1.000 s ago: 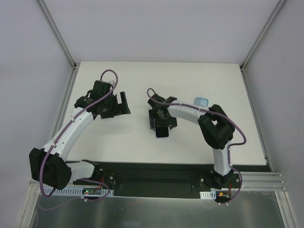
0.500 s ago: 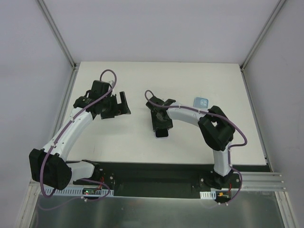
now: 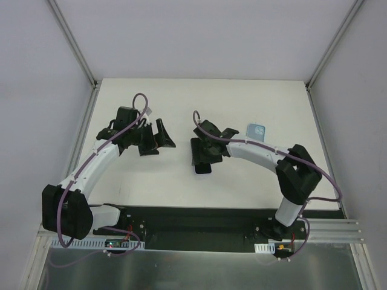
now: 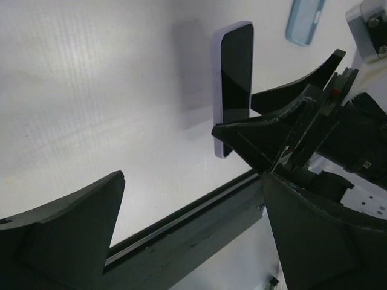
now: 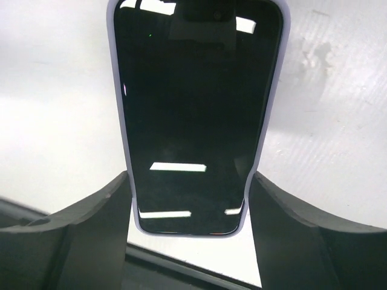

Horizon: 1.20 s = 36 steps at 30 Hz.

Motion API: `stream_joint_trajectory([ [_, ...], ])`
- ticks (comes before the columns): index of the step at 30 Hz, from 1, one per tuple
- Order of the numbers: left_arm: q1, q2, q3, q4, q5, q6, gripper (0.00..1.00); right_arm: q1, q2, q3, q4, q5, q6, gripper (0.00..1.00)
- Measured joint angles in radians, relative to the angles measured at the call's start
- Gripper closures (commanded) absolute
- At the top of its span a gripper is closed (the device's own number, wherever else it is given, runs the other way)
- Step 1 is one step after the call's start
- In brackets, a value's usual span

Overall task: Take the phone out of the phone case
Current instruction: Pick up the phone at the center of the board.

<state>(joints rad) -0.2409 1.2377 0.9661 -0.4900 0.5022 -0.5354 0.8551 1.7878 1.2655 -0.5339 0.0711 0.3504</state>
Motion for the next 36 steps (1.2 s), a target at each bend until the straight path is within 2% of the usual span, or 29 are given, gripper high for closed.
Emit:
stream_joint_trajectory([
  [10, 0.000, 0.089, -0.085, 0.282, 0.208, -0.161, 0.01, 0.015, -0.177, -0.051, 0.140, -0.140, -0.001, 0.97],
  [24, -0.028, 0.168, -0.098, 0.404, 0.251, -0.211, 0.13, 0.045, -0.181, -0.041, 0.144, -0.170, -0.015, 0.96],
  [29, -0.028, 0.216, -0.099, 0.407, 0.280, -0.212, 0.28, 0.050, -0.181, -0.041, 0.146, -0.175, -0.010, 0.96],
  [34, -0.035, 0.217, -0.099, 0.440, 0.303, -0.224, 0.33, 0.053, -0.180, -0.041, 0.149, -0.185, -0.006, 0.95],
  [36, -0.046, 0.217, -0.100, 0.457, 0.310, -0.233, 0.42, 0.053, -0.174, -0.037, 0.149, -0.190, -0.002, 0.94],
])
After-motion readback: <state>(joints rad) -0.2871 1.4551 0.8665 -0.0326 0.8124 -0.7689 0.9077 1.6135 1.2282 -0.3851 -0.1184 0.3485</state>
